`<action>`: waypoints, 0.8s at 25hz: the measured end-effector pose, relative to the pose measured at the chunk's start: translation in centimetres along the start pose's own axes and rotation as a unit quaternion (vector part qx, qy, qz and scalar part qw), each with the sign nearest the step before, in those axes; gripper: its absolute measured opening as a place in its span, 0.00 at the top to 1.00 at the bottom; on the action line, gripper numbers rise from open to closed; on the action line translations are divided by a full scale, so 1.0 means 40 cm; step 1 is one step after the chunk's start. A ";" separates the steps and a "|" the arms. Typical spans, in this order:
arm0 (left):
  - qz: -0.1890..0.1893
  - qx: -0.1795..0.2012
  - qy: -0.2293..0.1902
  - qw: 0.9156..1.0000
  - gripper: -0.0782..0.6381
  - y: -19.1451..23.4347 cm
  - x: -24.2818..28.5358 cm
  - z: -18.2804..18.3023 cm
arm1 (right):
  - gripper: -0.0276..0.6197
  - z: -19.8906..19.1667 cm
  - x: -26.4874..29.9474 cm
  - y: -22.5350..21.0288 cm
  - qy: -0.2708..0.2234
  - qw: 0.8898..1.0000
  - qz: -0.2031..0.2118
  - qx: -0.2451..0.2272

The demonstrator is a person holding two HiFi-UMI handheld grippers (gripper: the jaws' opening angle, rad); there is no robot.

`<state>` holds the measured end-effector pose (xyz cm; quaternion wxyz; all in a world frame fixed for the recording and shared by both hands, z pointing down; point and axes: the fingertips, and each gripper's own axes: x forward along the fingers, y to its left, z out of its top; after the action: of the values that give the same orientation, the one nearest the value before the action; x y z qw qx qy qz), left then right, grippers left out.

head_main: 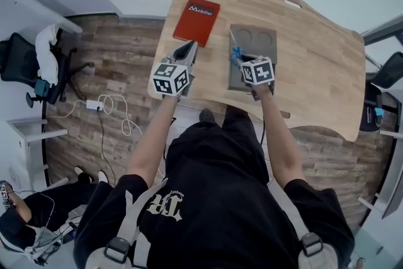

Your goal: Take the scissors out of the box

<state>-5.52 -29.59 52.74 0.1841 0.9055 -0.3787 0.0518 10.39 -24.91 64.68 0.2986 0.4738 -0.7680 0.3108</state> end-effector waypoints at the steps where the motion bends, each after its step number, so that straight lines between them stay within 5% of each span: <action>1: 0.001 0.001 -0.004 1.000 0.89 0.003 0.000 0.010 | 0.83 0.025 -0.005 0.006 -0.011 1.000 0.001 0.000; 20: 0.024 0.034 -0.045 0.998 0.89 -0.004 -0.008 0.237 | 0.83 0.349 -0.161 0.070 -0.167 0.986 -0.019 -0.007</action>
<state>-6.06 -32.82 43.83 0.1347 0.9035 -0.4058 0.0283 7.94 -31.01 50.50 0.1752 0.5316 -0.8001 0.2158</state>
